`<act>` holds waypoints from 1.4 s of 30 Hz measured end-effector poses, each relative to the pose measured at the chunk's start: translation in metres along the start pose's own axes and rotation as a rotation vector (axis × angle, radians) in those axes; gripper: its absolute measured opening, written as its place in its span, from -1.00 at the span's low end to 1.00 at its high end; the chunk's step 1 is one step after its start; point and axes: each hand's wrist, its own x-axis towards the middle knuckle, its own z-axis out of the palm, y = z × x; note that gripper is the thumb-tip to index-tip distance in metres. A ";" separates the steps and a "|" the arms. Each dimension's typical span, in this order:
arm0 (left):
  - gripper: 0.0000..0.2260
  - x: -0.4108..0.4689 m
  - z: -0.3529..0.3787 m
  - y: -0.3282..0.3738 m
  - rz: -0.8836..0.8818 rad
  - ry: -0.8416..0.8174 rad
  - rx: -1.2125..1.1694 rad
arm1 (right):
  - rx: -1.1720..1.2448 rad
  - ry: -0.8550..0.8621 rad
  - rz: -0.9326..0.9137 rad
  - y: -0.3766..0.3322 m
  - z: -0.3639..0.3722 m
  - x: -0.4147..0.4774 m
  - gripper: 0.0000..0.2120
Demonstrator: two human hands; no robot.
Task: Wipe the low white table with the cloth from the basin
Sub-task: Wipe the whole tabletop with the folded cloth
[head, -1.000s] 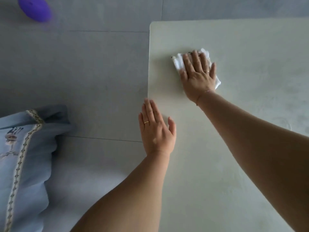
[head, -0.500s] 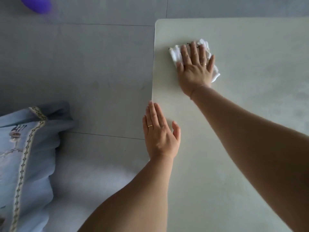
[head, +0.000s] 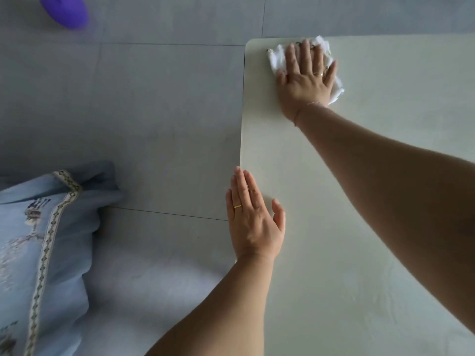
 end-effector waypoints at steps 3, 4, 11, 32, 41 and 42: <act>-0.37 -0.001 -0.001 0.000 0.003 0.001 -0.002 | -0.020 -0.047 -0.206 -0.034 0.010 -0.022 -0.48; -0.37 -0.001 -0.001 0.000 0.005 -0.001 -0.002 | -0.047 -0.068 -0.324 -0.036 0.011 -0.027 -0.48; -0.37 -0.001 0.000 0.000 0.007 -0.007 0.003 | -0.036 -0.005 -0.133 0.028 -0.014 0.035 -0.46; -0.37 0.000 -0.001 0.002 0.010 0.012 0.021 | 0.002 0.013 -0.044 0.031 -0.006 -0.023 -0.49; -0.40 -0.001 0.001 0.001 0.066 0.029 0.067 | 0.004 0.076 0.084 0.123 -0.021 -0.024 -0.49; -0.40 0.000 0.001 0.001 0.061 0.028 0.065 | 0.032 0.083 0.181 0.120 -0.021 -0.025 -0.48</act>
